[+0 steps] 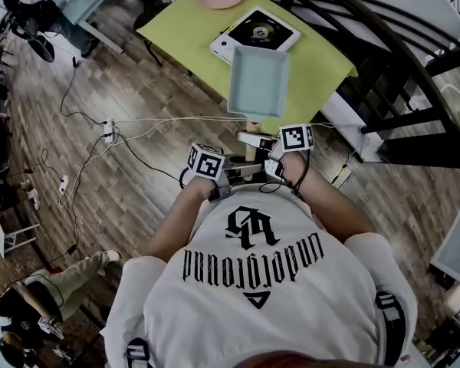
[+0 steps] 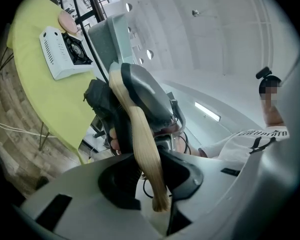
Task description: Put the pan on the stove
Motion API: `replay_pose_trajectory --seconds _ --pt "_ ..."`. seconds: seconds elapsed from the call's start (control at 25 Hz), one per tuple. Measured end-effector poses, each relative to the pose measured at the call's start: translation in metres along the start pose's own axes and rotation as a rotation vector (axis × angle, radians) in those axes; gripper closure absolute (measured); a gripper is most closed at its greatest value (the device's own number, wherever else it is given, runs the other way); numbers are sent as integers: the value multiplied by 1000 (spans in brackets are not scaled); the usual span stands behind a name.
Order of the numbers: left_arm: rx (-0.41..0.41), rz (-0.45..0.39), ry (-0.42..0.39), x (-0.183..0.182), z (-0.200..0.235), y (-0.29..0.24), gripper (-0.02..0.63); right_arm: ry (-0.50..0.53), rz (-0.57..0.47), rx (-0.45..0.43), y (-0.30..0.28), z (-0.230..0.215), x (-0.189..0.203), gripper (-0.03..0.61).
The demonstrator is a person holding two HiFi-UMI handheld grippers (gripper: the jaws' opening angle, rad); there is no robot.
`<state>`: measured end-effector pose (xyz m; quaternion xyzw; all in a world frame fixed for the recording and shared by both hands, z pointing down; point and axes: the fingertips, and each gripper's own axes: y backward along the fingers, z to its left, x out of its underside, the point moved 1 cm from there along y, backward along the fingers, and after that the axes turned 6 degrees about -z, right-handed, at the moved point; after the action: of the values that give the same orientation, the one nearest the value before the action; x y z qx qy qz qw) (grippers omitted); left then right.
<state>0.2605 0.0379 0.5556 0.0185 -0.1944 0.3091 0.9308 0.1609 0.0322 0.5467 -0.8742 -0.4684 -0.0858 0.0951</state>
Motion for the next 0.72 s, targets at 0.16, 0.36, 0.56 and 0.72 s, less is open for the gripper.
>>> replay_pose_trajectory --seconds 0.16,0.36,0.56,0.72 --pt "2 0 -12 -3 5 1 502 4 -7 -1 -3 -3 -4 448" --pt "22 21 -9 -47 24 24 502 4 -26 18 -40 -9 -42 448" --pt "51 69 -2 -87 43 62 502 -6 -71 42 -89 -13 -73 448" --pt "77 115 -4 -118 54 96 502 -12 -124 58 -128 -10 -97 448"
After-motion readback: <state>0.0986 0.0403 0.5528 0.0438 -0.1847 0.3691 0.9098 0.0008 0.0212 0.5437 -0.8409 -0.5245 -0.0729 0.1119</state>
